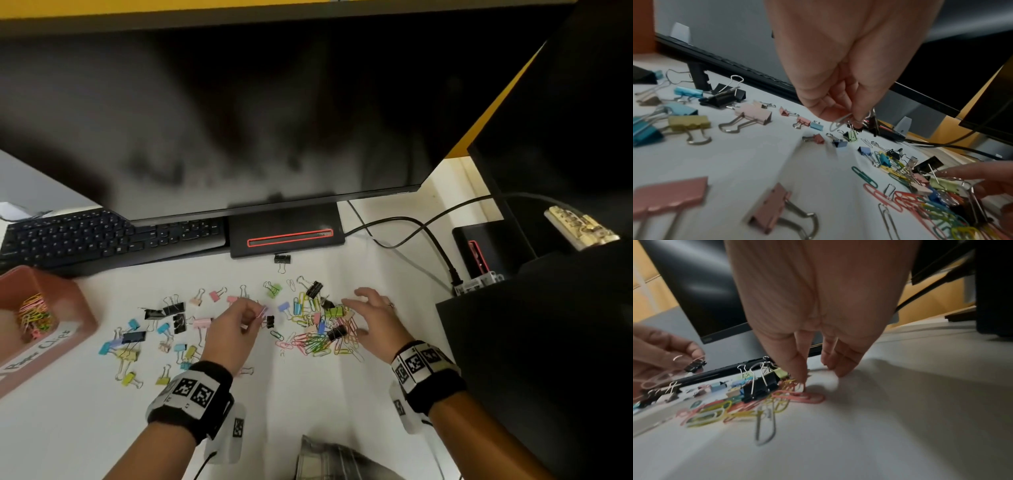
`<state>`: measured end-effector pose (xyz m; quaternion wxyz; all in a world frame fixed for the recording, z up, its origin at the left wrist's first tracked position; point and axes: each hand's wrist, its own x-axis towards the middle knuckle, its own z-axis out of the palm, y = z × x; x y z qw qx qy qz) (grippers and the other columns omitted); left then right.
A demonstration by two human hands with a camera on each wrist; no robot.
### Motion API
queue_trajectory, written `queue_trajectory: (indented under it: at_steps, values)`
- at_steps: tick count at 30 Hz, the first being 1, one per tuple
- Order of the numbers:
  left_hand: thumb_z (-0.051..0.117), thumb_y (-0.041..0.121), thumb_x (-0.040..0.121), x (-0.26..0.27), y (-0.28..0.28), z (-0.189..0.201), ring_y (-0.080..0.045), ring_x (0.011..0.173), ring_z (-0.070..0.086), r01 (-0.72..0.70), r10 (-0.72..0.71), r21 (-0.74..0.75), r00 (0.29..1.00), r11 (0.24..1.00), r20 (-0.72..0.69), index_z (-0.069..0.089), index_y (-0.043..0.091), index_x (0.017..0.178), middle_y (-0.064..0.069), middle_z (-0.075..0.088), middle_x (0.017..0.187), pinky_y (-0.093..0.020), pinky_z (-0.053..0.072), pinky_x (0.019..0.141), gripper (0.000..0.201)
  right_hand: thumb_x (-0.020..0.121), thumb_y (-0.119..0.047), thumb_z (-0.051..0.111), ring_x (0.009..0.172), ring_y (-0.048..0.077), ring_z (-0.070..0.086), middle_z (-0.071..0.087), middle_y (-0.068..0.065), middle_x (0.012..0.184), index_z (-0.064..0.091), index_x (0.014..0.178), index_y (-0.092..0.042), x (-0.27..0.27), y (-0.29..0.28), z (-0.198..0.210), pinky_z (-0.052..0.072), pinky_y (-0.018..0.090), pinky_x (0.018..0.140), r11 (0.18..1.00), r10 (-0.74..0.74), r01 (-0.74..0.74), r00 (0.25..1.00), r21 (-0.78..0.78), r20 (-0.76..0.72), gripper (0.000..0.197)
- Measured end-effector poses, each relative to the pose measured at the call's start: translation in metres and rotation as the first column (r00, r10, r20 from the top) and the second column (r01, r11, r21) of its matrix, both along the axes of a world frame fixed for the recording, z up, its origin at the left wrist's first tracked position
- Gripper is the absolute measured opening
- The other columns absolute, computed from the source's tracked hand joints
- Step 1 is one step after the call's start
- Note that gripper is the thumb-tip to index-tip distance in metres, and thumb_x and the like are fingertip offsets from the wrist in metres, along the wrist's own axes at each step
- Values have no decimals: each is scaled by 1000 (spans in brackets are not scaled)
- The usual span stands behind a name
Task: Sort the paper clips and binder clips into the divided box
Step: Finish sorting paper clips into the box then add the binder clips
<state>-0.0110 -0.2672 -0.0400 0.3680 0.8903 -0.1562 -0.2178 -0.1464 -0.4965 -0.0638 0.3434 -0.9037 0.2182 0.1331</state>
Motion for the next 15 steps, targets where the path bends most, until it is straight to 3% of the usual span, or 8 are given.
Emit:
queue_trajectory:
  at_steps: [6,9,13,15]
  values:
    - [66,12,82,-4,0,5,-3,73,55,3,-3,33,1000,999,-28,61,22,82,6,62,76,-7,35,63,11,76,-8,71,95,19,55,53,-1,103,66,109,-15,9,10,-3,44,24,89,996,-68,60,989,67,128,35]
    - [65,15,83,1,-1,6,-12,75,57,3,-1,81,1000,997,-21,60,21,81,6,62,76,-8,33,61,9,77,-7,69,90,20,58,60,3,98,67,103,-15,11,15,-4,49,32,86,990,-122,112,986,87,117,27]
    - [67,25,82,7,1,15,-7,73,58,-21,22,45,1000,999,-9,63,19,82,9,62,76,-9,34,60,8,79,-3,65,85,15,56,54,-5,93,63,107,-15,6,15,0,45,21,79,982,-166,151,977,115,134,31]
    - [67,22,82,9,4,20,-1,73,56,-24,24,14,1000,1000,-3,63,19,83,12,59,75,-8,34,60,5,81,-6,65,83,11,57,52,-7,95,63,108,-17,1,10,2,45,20,78,979,-200,187,962,86,187,30]
